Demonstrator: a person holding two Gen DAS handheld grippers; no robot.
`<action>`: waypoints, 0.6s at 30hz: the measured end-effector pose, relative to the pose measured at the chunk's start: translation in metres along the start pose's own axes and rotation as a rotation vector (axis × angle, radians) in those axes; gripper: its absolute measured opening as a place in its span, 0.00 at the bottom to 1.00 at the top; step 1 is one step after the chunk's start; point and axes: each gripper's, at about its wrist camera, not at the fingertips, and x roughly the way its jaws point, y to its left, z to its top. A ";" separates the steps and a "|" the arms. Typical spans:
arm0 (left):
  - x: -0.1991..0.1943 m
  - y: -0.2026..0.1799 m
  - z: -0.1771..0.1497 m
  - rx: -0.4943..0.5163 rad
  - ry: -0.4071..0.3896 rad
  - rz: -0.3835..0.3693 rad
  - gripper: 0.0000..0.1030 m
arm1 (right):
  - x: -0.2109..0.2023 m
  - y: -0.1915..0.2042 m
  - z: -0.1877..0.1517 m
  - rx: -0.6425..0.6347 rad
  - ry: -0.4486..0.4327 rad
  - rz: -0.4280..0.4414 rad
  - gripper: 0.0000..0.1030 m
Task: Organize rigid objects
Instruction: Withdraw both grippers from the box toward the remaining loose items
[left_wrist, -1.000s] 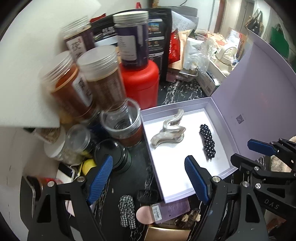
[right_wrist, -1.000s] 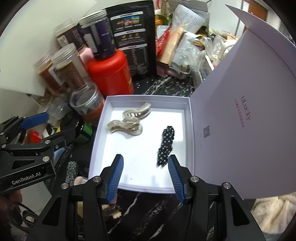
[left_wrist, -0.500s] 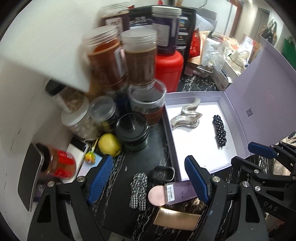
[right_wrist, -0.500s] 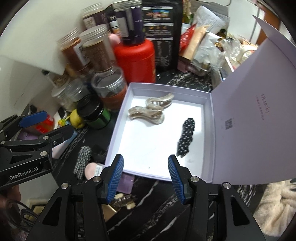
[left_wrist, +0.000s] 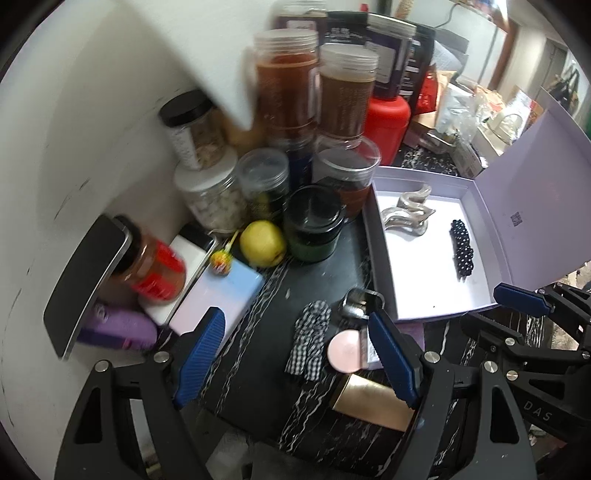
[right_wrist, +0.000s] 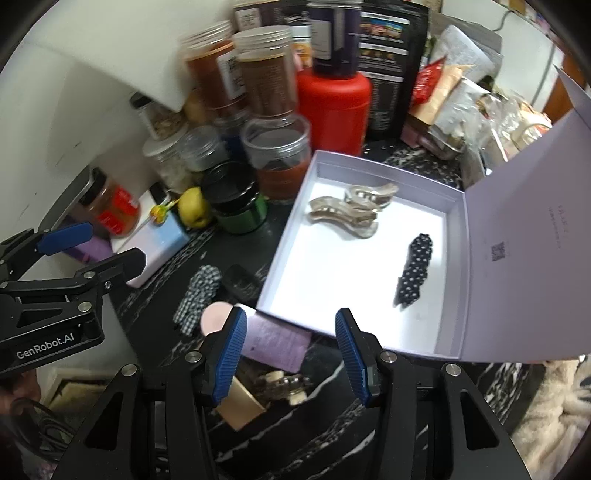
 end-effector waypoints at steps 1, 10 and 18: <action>-0.001 0.002 -0.003 -0.008 0.000 0.003 0.78 | 0.001 0.003 -0.001 -0.006 0.002 0.003 0.48; -0.009 0.020 -0.031 -0.067 0.008 0.023 0.78 | 0.003 0.026 -0.014 -0.055 0.014 0.029 0.48; -0.012 0.029 -0.055 -0.106 0.022 0.030 0.78 | 0.006 0.039 -0.030 -0.082 0.031 0.045 0.48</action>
